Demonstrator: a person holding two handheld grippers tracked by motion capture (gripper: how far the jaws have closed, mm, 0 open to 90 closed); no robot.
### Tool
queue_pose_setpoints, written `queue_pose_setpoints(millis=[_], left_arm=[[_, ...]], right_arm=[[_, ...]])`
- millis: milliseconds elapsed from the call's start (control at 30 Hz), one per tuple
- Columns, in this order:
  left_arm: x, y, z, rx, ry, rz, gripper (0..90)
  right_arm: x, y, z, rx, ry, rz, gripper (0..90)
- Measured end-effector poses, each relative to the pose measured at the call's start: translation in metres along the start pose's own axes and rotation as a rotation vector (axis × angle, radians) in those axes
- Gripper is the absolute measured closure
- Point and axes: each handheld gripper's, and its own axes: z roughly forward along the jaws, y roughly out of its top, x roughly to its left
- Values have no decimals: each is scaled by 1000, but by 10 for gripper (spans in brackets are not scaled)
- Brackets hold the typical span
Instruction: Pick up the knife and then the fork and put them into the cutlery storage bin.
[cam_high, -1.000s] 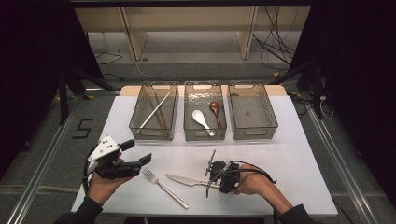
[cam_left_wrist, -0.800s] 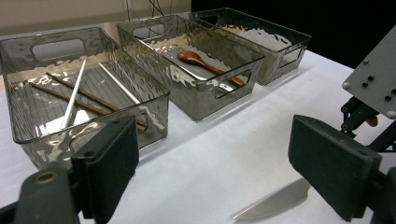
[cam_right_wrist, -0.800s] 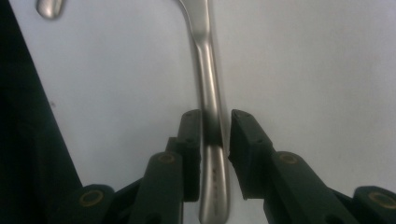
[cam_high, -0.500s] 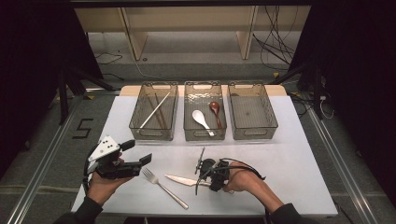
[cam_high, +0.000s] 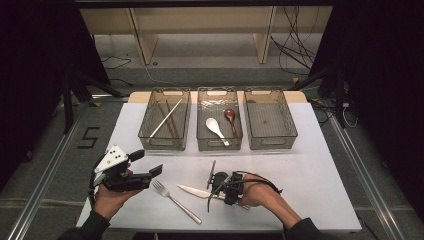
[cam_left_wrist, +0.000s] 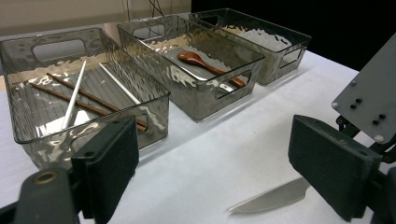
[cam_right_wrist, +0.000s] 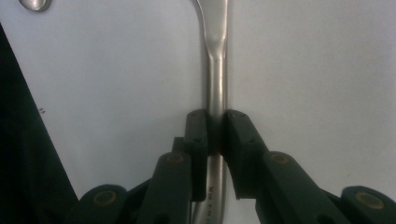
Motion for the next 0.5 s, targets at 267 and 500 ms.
queue_pose_setpoints(millis=[267,500], left_arm=[[0,0,0,-5,1,-4,159],[0,0,0,-5,1,-4,159]], right_arm=[[-7,-7,-8,-44,-7,37,801],[-12,-12,-16,-99,-2,64,802]])
